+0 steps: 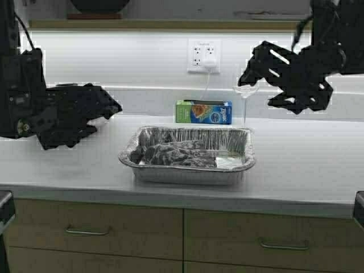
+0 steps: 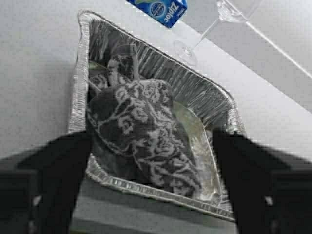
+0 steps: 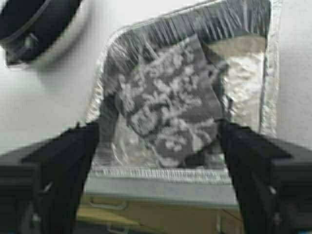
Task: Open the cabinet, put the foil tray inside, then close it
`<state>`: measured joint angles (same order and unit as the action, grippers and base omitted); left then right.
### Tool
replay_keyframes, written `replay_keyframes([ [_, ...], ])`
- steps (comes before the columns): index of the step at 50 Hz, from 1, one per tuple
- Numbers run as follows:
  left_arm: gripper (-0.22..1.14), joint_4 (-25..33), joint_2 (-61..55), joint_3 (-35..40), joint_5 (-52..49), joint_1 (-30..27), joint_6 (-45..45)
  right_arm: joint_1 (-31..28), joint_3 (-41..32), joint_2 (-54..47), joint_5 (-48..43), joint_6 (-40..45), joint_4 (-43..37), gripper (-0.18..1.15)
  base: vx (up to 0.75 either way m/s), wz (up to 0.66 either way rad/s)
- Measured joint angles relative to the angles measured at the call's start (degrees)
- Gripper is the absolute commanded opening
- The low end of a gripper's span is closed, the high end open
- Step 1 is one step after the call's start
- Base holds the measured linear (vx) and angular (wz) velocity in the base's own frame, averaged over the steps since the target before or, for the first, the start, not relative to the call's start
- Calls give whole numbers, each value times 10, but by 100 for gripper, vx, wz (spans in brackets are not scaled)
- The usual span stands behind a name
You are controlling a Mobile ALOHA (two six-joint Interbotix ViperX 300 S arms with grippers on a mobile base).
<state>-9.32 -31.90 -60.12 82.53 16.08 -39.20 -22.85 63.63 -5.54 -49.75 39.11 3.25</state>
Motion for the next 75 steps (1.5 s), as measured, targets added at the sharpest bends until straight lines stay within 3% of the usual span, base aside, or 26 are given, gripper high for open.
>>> replay_keyframes([
  [7, 102, -68, -56, 26, 27, -38, -42, 50, 1, -60, -63, 56, 81, 102, 2, 0],
  [13, 102, -108, -95, 53, 43, -48, -72, 62, -4, -120, -118, 76, 98, 102, 4, 3],
  [29, 102, -114, -134, 93, 47, -57, -93, 71, -22, -309, -301, 105, 98, 102, 3, 5],
  [48, 102, -120, -184, 141, 47, -70, -105, 95, -32, -342, -324, 101, 98, 102, 15, -2],
  [75, 102, -239, -233, 213, 47, -79, -200, 101, -102, -425, -338, 127, 121, 102, 11, -1],
])
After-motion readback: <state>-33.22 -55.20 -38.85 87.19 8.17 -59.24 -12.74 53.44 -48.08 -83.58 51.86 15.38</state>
